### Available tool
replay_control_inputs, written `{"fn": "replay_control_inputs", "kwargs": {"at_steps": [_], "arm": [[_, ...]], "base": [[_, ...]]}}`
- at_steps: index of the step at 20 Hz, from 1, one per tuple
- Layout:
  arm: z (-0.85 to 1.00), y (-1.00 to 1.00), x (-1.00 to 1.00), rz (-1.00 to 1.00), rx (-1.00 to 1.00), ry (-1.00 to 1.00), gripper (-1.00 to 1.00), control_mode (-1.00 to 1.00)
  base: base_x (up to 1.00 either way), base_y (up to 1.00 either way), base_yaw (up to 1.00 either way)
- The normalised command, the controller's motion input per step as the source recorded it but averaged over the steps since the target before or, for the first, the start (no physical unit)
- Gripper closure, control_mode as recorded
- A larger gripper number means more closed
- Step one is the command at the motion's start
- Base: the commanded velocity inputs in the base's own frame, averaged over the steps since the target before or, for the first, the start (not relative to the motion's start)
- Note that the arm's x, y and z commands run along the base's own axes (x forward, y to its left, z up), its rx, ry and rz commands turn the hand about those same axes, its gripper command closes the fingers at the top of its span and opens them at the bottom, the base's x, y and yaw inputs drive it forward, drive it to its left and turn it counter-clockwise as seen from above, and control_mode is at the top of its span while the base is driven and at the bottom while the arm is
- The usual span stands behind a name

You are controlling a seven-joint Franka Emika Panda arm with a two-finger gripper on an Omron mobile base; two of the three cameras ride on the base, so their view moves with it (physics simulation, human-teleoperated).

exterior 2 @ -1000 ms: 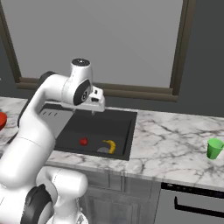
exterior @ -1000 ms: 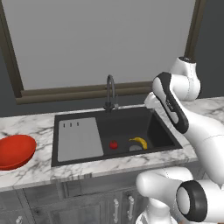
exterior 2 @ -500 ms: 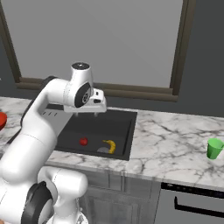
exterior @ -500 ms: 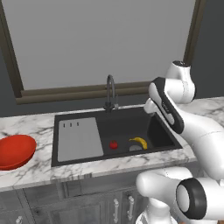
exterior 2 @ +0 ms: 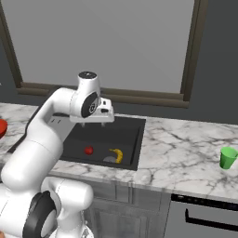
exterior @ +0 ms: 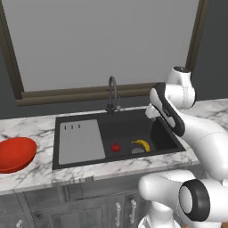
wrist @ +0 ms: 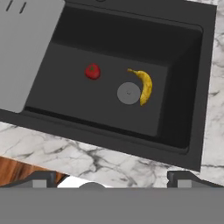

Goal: Remove the tomato and banana from the sink. Then move the bowl and cup from the counter to the sink for washing.

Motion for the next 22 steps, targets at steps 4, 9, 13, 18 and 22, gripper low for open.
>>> {"fn": "replay_control_inputs", "kwargs": {"at_steps": [4,9,13,18,22], "arm": [[-0.21,-0.02,0.10,0.00,0.00,0.00,-1.00,-1.00],[-0.21,-0.01,0.09,0.00,-0.01,0.00,-1.00,-1.00],[-0.20,-0.01,0.09,0.00,-0.06,0.00,-1.00,-1.00],[-0.17,0.00,0.14,0.00,-0.06,0.02,-1.00,-1.00],[-0.16,0.00,0.10,0.00,-0.05,0.00,-1.00,-1.00]], "base": [[0.00,0.00,0.00],[0.00,0.00,0.00],[0.00,0.00,0.00],[0.00,0.00,0.00],[0.00,0.00,0.00]]}}
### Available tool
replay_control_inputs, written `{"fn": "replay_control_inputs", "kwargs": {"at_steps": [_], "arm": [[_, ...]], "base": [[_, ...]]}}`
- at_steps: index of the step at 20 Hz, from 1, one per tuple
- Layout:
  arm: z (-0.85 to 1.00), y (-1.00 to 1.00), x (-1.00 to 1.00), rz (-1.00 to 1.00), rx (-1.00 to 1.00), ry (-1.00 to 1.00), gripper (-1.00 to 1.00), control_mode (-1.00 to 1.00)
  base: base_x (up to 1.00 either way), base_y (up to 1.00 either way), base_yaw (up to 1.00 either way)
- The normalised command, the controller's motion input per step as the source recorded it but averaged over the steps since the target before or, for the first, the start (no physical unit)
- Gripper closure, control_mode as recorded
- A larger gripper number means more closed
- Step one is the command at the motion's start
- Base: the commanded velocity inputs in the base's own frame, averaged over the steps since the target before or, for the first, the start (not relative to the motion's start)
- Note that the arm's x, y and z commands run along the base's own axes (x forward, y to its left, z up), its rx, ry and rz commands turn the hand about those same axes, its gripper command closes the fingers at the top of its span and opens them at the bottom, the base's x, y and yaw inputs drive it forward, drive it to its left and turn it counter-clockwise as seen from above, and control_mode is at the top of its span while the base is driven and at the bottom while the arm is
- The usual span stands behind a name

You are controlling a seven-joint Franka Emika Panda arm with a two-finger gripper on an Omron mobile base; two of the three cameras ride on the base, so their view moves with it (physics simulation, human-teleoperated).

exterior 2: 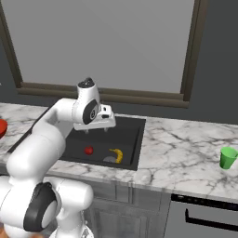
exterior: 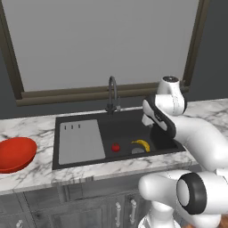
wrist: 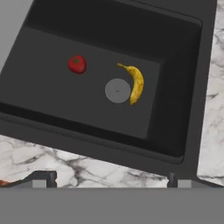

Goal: Remove the tomato and banana from the sink. Then move the bowl and cup from the counter to the sink for washing.

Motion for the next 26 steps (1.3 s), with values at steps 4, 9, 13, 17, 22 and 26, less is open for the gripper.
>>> {"fn": "replay_control_inputs", "kwargs": {"at_steps": [4,9,13,17,22,26], "arm": [[-0.17,0.00,0.12,0.00,0.00,0.00,-1.00,-1.00],[-0.20,-0.01,0.10,0.00,0.00,0.00,-1.00,-1.00],[-0.20,-0.02,0.07,0.00,0.00,0.00,-1.00,-1.00],[-0.20,-0.03,0.07,0.00,0.00,0.00,-1.00,-1.00],[-0.19,-0.01,0.10,0.00,0.00,0.00,-1.00,-1.00],[-0.17,-0.01,0.10,0.00,0.00,-0.03,-1.00,-1.00]], "base": [[0.00,0.00,0.00],[0.00,0.00,0.00],[0.00,0.00,0.00],[0.00,0.00,0.00],[0.00,0.00,0.00],[0.00,0.00,0.00]]}}
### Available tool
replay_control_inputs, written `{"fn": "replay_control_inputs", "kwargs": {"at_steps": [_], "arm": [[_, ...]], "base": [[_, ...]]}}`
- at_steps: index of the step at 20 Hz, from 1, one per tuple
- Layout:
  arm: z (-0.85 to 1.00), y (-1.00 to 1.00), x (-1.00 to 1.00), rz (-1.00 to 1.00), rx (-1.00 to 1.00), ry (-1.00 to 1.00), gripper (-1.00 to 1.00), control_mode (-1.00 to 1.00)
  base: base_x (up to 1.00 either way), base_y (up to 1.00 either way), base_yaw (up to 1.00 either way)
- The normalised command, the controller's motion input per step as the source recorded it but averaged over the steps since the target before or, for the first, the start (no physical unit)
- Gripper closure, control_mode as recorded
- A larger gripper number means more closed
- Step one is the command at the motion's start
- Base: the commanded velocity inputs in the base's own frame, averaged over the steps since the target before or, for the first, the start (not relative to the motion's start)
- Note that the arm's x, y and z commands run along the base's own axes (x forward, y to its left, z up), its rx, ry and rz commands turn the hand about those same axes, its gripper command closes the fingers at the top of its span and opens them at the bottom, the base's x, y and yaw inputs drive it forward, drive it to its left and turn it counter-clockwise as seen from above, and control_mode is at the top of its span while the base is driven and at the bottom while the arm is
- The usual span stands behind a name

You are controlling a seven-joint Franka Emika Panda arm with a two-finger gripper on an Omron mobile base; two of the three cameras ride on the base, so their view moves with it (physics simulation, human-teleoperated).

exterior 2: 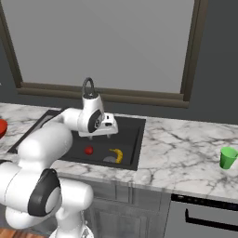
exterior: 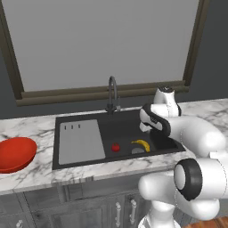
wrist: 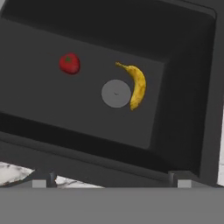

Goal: Remove the tomato and banana from the sink. Then move the bowl and cup from the counter to the sink for washing.

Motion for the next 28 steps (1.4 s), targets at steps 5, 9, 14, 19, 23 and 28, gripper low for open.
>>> {"fn": "replay_control_inputs", "kwargs": {"at_steps": [5,9,14,19,23,28], "arm": [[-0.17,0.00,0.10,0.00,0.00,-0.01,-1.00,-1.00],[-0.16,-0.01,0.11,0.00,0.00,-0.01,-1.00,-1.00],[-0.17,-0.02,0.11,0.00,0.00,0.00,-1.00,-1.00],[-0.12,-0.09,0.12,-0.01,0.00,0.01,-1.00,-1.00],[-0.12,-0.08,0.13,0.00,0.00,0.04,-1.00,-1.00],[-0.13,-0.08,0.10,0.00,0.00,0.00,-1.00,-1.00]], "base": [[0.00,0.00,0.00],[0.00,0.00,0.00],[0.00,0.00,0.00],[0.00,0.00,0.00],[0.00,0.00,0.00],[0.00,0.00,0.00]]}}
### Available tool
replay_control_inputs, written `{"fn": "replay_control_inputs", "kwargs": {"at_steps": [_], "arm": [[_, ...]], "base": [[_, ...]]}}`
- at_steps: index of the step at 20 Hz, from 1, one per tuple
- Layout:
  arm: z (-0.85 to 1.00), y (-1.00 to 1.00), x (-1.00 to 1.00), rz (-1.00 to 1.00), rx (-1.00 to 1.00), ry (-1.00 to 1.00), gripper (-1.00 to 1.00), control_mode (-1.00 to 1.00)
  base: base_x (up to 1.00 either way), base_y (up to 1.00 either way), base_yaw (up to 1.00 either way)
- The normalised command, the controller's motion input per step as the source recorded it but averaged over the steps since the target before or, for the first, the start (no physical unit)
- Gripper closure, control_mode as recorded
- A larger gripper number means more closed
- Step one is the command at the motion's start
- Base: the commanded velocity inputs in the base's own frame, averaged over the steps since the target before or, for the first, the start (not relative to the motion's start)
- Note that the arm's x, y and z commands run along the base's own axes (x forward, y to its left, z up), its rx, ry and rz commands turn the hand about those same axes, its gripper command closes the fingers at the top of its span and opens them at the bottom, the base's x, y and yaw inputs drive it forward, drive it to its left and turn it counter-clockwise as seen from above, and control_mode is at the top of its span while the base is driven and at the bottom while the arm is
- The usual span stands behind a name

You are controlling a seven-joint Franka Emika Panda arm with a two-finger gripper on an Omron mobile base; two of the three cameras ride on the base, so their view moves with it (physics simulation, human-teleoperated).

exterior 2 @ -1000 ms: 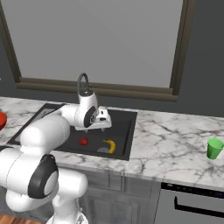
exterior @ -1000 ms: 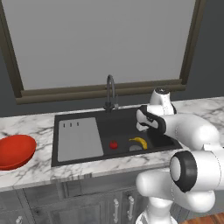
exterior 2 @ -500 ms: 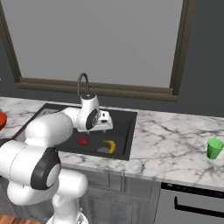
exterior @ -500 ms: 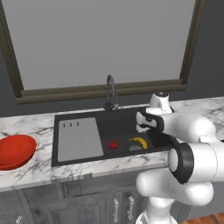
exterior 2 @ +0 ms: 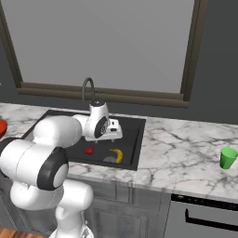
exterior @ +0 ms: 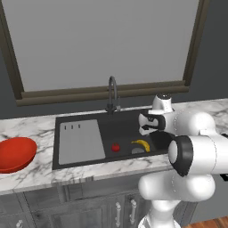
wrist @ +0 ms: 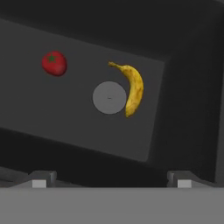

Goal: Remove the tomato and banana from the sink. Then move the bowl and cup from the counter to the sink for washing.

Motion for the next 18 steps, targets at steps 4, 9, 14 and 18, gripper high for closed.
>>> {"fn": "replay_control_inputs", "kwargs": {"at_steps": [4,9,14,18], "arm": [[-0.16,-0.02,0.11,0.00,0.00,0.00,-1.00,-1.00],[-0.18,-0.04,0.08,0.00,0.00,0.00,-1.00,-1.00],[-0.19,0.00,0.11,0.00,0.00,0.00,-1.00,-1.00],[-0.18,0.00,0.11,0.00,0.00,0.00,-1.00,-1.00]], "base": [[0.00,0.00,0.00],[0.00,0.00,0.00],[0.00,0.00,0.00],[0.00,0.00,0.00]]}}
